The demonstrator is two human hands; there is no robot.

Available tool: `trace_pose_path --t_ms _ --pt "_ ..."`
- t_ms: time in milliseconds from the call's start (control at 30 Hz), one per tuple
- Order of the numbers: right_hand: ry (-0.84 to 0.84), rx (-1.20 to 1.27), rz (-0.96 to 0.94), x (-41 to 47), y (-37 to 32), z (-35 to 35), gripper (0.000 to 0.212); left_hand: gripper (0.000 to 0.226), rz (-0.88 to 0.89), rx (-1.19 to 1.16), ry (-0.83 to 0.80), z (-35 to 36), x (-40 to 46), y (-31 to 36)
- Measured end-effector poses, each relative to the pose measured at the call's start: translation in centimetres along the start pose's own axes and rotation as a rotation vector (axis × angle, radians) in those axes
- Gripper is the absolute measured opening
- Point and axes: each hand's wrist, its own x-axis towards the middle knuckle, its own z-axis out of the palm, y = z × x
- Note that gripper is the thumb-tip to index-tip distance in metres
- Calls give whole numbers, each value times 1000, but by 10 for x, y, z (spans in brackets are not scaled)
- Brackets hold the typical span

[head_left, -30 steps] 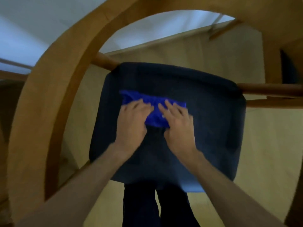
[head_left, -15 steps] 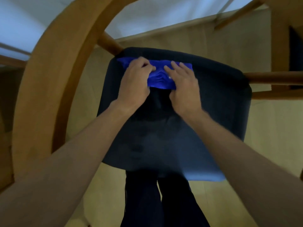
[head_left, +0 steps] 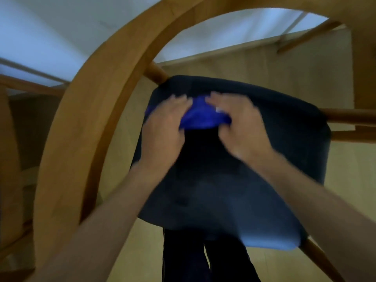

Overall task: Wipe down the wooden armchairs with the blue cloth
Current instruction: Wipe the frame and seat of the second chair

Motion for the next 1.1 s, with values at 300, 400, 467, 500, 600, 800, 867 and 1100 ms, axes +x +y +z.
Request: trace_pose_path --t_ms 300,400,467,500,600,800,867,1100 --pt "-34 -169 -24 43 0 40 61 52 -93 48 12 20 16 -9" --pt "-231 -175 -132 -8 -3 40 63 60 -145 66 -94 13 -50 -12" --pt "-369 -176 -145 -18 -3 38 63 64 -141 79 -152 11 -74 -12" --pt "-396 -152 -166 -15 -4 34 62 64 -132 64 -134 10 -76 -12" --pt "-269 -49 -297 34 -13 19 54 60 -123 22 72 3 -34 -19" --pt "-260 -153 -324 140 -26 43 37 31 -213 -35 192 11 45 -34" --pt "-263 -145 -239 132 -26 50 31 30 -286 -43 195 21 36 -30" --pt "-542 -139 -292 79 -24 17 41 31 -318 -120 46 20 -38 -12"
